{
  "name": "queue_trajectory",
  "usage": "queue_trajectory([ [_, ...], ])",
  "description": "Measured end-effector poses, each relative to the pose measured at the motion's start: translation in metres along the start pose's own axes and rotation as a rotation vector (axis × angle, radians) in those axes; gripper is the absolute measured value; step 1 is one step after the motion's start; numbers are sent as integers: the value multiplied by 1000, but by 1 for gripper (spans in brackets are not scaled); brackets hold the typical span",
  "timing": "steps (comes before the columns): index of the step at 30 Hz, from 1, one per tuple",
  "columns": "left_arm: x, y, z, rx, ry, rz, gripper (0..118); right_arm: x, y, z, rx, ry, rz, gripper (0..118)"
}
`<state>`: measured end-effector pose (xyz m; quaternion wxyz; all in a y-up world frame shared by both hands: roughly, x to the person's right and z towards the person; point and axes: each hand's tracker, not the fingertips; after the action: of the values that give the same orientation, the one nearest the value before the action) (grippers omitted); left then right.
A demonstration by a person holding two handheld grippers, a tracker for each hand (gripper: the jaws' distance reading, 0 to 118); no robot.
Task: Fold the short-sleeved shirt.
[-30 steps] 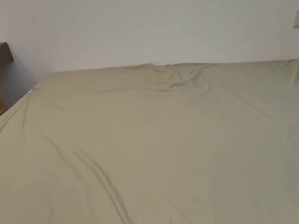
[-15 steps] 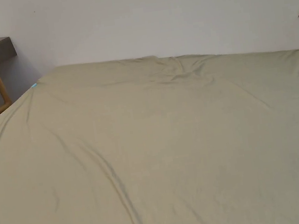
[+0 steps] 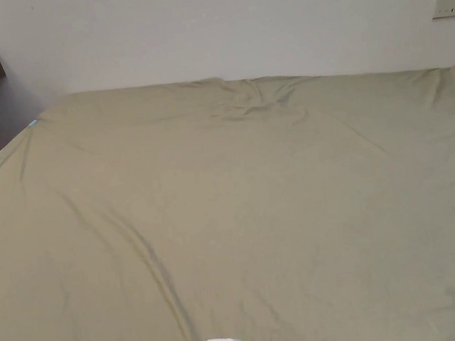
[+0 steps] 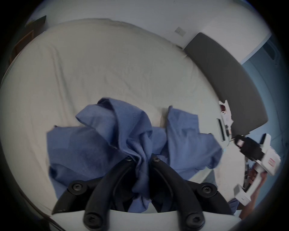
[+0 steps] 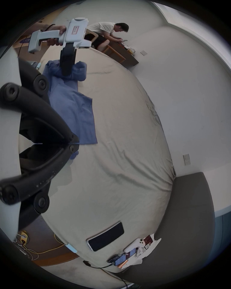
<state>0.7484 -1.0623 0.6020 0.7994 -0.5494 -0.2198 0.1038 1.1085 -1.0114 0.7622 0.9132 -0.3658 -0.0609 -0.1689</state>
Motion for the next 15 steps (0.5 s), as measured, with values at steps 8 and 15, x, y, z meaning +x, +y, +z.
queue_trajectory([
  [8, -2, -6, 32, 43, -286, 129, 70, 5, -4, 5, -4, -8, -10, 0],
  [15, -45, -9, 67, 232, 48, 142, 3, -1, -8, -5, -29, 13, -11, 0],
])
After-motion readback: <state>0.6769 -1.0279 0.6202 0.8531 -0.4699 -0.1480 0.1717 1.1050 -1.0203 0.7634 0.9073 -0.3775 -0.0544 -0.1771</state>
